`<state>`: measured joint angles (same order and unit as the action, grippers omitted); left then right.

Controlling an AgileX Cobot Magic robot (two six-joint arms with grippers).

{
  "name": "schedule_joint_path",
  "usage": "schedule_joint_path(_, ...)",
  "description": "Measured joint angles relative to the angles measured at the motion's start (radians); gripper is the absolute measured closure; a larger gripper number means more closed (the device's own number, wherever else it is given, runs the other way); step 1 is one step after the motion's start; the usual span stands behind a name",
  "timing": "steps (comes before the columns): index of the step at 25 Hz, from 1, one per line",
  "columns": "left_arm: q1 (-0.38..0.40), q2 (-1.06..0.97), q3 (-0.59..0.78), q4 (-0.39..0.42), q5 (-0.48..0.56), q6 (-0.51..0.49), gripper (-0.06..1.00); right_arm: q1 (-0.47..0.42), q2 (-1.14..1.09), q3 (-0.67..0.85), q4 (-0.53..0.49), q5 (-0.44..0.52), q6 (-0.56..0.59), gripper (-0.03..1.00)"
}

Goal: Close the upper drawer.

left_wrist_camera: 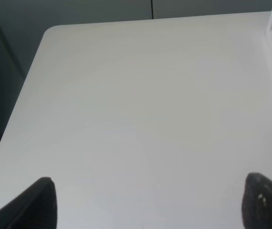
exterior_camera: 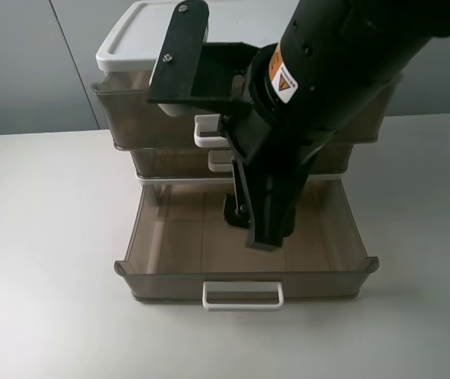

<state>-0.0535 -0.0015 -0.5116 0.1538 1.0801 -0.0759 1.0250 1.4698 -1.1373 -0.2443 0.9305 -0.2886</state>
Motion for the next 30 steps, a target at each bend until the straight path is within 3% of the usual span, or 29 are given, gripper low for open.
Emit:
schedule_joint_path(8,0.0,0.0,0.0,0.0,0.0,0.0,0.2,-0.078,0.058,0.0,-0.011,-0.064,0.0,0.34)
schedule_joint_path(18,0.0,0.0,0.0,0.0,0.0,0.0,0.2,-0.107,0.086,0.0,-0.049,-0.118,0.005,0.34)
schedule_joint_path(21,0.0,0.0,0.0,0.0,0.0,0.0,0.2,-0.087,0.061,-0.012,0.017,-0.058,0.009,0.34)
schedule_joint_path(27,0.0,0.0,0.0,0.0,0.0,0.0,0.2,-0.016,-0.086,-0.064,0.321,0.199,0.043,0.34)
schedule_joint_path(30,0.0,0.0,0.0,0.0,0.0,0.0,0.2,-0.063,-0.174,-0.064,0.326,0.274,0.125,0.34)
